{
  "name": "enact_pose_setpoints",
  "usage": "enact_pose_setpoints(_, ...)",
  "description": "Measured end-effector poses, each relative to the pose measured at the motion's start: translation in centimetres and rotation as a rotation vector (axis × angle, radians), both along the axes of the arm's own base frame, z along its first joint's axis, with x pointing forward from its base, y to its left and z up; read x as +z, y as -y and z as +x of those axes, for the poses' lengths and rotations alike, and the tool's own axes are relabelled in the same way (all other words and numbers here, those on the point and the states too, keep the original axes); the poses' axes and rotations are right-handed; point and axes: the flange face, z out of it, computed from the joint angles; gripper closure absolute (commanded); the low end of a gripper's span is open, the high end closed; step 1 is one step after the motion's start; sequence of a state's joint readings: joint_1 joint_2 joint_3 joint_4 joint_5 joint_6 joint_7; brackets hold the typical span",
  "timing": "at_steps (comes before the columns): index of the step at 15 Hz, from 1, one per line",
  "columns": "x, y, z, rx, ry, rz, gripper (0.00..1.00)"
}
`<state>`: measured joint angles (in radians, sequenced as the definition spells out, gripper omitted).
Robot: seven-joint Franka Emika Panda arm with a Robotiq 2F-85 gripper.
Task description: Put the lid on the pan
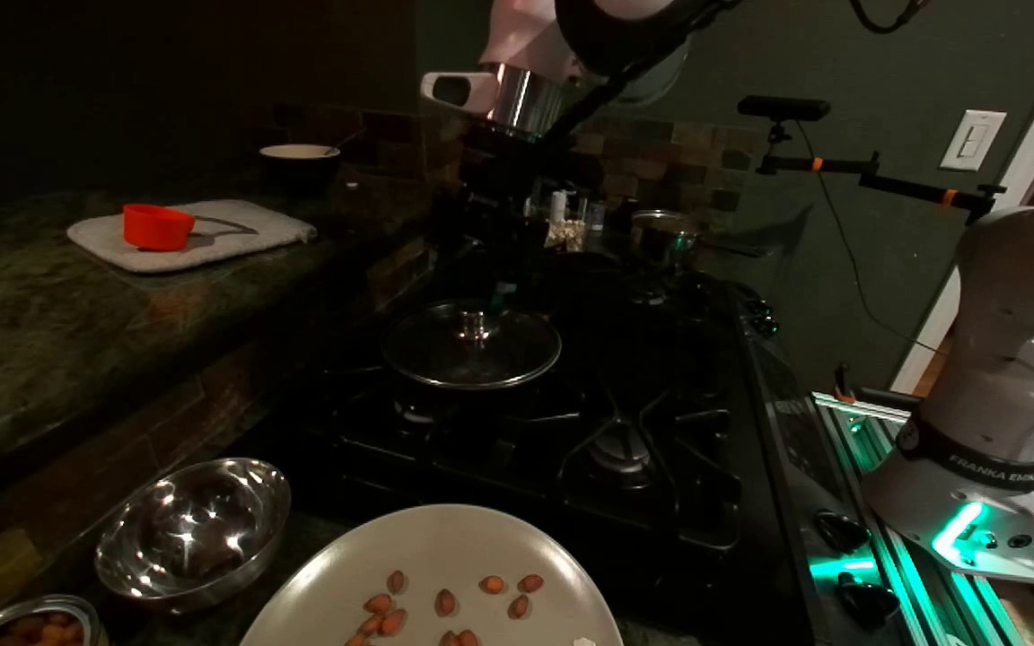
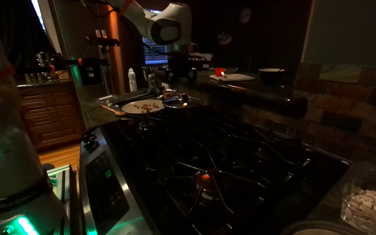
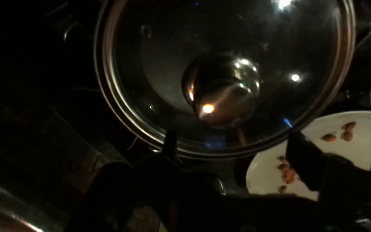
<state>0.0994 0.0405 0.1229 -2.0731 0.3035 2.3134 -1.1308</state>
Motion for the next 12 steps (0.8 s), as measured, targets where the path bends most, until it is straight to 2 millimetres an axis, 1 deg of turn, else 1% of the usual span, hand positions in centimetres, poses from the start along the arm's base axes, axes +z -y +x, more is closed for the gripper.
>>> enact_pose_setpoints(1, 1.3, -1.0, -0.4, 0.004, -0.012, 0.007, 0.00)
enact_pose_setpoints(3, 4.2, -3.5, -2.0, 0.007, -0.078, 0.016, 0.00)
enact_pose_setpoints(5, 7.3, -5.9, -4.2, -0.024, -0.160, 0.014, 0.00)
enact_pose_setpoints(7, 10.0, -8.0, -6.5, -0.079, -0.215, -0.009, 0.00)
enact_pose_setpoints(9, 12.0, -10.1, -8.5, -0.110, -0.250, -0.018, 0.00)
enact_pose_setpoints(11, 13.3, -11.7, -9.5, -0.089, -0.226, -0.012, 0.00)
enact_pose_setpoints(12, 13.6, -12.0, -9.7, -0.084, -0.222, -0.011, 0.00)
